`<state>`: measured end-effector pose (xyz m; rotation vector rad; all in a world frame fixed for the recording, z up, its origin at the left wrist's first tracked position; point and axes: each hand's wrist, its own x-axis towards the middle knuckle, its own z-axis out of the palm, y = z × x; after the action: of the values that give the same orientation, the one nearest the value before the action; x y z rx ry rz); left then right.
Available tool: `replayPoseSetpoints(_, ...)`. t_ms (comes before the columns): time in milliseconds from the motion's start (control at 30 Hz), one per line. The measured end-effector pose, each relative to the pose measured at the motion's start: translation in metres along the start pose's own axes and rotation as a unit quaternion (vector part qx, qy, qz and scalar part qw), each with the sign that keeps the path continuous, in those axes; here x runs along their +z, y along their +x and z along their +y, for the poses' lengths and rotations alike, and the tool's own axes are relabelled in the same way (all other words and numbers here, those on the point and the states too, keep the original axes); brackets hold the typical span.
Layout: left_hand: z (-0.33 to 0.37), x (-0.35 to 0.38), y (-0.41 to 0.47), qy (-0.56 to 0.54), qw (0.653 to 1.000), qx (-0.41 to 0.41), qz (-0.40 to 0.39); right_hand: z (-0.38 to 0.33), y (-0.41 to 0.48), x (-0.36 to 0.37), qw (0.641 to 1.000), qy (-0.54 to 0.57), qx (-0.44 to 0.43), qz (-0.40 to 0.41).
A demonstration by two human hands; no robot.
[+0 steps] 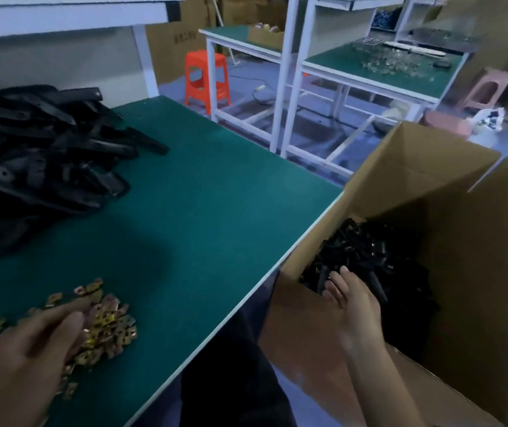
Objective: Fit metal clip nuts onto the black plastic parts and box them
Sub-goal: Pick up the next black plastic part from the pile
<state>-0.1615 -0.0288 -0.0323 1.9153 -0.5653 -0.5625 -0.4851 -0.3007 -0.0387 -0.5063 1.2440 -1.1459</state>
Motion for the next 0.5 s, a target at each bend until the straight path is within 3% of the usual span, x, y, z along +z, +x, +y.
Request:
replayPoseSetpoints(100, 0.029, 0.002, -0.018, -0.013, 0.999, -0.027, 0.029, 0.006, -0.021, 0.044, 0.991, -0.080, -0.049, -0.095)
replayPoseSetpoints(167, 0.037, -0.002, -0.026, -0.018, 0.997, -0.047, 0.050, 0.014, -0.039, 0.085, 0.962, -0.155, -0.105, -0.196)
replayPoseSetpoints(233, 0.035, -0.009, -0.031, -0.028, 0.996, -0.060, 0.067, 0.027, -0.058, 0.130, 0.901, -0.245, -0.158, -0.321)
replayPoseSetpoints(333, 0.028, -0.020, -0.040, -0.045, 0.994, -0.072, 0.074, 0.053, -0.083, 0.200, 0.778, -0.367, -0.201, -0.470)
replayPoseSetpoints(433, 0.021, -0.031, -0.046, -0.034, 0.991, -0.071, 0.108, 0.088, -0.102, 0.266, 0.658, -0.457, -0.255, -0.542)
replayPoseSetpoints(500, 0.019, -0.037, -0.051, -0.045, 0.987, -0.086, 0.127, 0.111, -0.114, 0.305, 0.614, -0.498, -0.225, -0.569)
